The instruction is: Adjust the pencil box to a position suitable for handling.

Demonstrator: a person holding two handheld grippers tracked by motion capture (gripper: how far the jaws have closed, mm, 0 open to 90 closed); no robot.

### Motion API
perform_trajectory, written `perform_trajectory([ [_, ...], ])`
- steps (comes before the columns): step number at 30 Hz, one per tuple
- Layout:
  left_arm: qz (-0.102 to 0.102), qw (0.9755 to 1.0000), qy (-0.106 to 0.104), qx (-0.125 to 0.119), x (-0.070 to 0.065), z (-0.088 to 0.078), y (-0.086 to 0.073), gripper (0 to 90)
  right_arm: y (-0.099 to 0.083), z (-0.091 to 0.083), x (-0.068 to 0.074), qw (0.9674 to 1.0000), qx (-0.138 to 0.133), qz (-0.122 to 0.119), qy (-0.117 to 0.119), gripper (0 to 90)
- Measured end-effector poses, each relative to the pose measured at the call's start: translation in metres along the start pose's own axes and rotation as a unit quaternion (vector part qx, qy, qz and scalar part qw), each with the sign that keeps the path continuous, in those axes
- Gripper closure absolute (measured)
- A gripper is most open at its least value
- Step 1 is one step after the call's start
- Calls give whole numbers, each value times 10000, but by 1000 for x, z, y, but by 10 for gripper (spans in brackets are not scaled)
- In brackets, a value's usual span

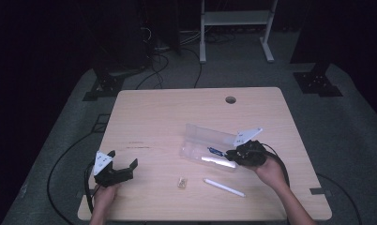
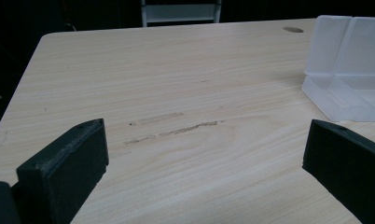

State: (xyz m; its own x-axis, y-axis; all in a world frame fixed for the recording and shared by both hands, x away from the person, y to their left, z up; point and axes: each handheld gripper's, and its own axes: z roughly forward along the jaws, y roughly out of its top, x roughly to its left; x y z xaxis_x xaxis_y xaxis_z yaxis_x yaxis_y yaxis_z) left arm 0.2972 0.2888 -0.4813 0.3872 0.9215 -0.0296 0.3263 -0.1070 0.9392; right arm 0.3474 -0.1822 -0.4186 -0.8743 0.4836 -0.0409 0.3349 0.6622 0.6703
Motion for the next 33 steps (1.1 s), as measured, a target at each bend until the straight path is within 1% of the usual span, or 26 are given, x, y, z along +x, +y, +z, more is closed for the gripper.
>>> perform_trajectory([
  [11,-12,10000,-6,-4,0,0,0,0,10,10,-2,10000,45,-13,24,793],
  [18,-7,10000,-9,-2,0,0,0,0,12,17,-4,9999,66,68,35,792],
  [24,-6,10000,-13,-2,0,0,0,0,12,22,-8,9999,120,65,3,793],
  [27,-11,10000,-15,-7,0,0,0,0,12,25,-10,9999,114,120,14,792],
  [33,-3,10000,-19,-5,0,0,0,0,14,34,-14,9997,186,138,27,792],
])
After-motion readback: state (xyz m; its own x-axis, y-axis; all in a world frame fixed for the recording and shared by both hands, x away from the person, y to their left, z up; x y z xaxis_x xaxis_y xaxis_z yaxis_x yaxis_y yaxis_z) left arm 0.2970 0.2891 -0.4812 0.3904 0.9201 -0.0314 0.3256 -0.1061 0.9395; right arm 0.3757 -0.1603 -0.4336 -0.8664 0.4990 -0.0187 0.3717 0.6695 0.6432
